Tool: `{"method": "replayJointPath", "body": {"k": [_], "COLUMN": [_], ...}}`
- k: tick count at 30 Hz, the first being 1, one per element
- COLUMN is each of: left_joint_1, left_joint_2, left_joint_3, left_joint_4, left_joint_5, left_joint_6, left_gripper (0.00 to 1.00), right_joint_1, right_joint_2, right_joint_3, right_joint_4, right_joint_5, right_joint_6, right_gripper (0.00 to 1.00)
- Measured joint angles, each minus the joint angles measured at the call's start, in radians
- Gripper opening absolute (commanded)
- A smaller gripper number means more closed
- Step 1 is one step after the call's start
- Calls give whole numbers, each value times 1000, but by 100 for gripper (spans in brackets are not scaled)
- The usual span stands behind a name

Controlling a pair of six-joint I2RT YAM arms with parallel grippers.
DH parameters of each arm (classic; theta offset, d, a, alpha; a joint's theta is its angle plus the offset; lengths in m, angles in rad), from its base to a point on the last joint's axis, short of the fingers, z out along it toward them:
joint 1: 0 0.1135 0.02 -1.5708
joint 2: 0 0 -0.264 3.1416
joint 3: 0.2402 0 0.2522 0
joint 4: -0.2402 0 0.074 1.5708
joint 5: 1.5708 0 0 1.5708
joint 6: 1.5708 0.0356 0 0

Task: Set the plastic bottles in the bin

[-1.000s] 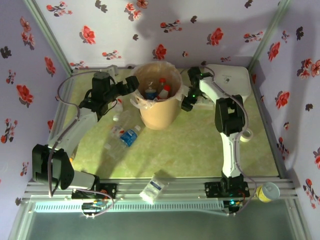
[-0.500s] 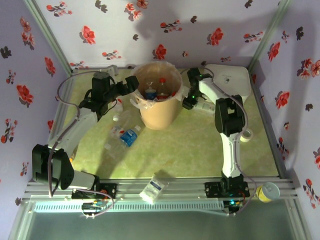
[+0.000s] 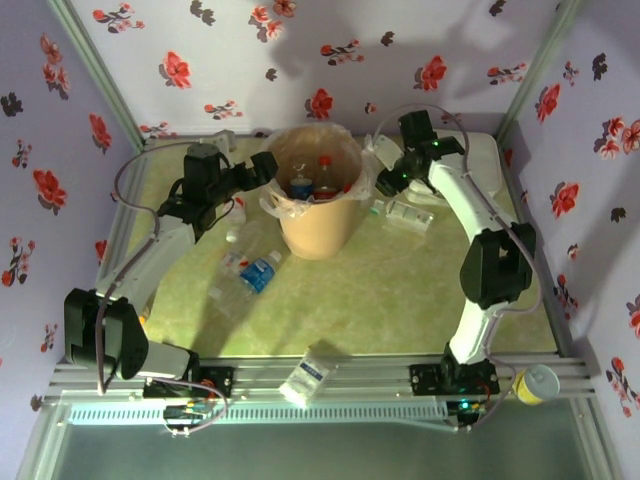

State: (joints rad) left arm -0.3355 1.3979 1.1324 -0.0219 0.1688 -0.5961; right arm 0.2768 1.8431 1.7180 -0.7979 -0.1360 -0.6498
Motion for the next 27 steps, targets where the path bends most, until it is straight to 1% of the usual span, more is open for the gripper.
{"method": "replayJointPath", "body": {"k": [1,5,9,13,18,23,27], "left_joint_1": [0,0,0,0,0,0,0], "left_joint_2": [0,0,0,0,0,0,0], "left_joint_3": [0,0,0,0,0,0,0], "left_joint_4": [0,0,1,1,1,1,1], "left_joint_5": [0,0,0,0,0,0,0], "left_joint_6": [0,0,0,0,0,0,0], "left_gripper": [99,99,99,99,99,99,99], "right_joint_1": [0,-8,-24,-28,-16,3,12], "right_joint_2": [11,108,222,325,402,459,508], "right_joint_3": [4,38,62,137,206,240,256], "right_joint_4": [0,-3,-11,-30,-40,-46,-55], "right_joint_5": [18,55,54,43,29,24,24], "right_joint_6": [-3,-15,-21,-23,-31,-31,-31], "right_gripper": [79,79,80,81,81,79,73]}}
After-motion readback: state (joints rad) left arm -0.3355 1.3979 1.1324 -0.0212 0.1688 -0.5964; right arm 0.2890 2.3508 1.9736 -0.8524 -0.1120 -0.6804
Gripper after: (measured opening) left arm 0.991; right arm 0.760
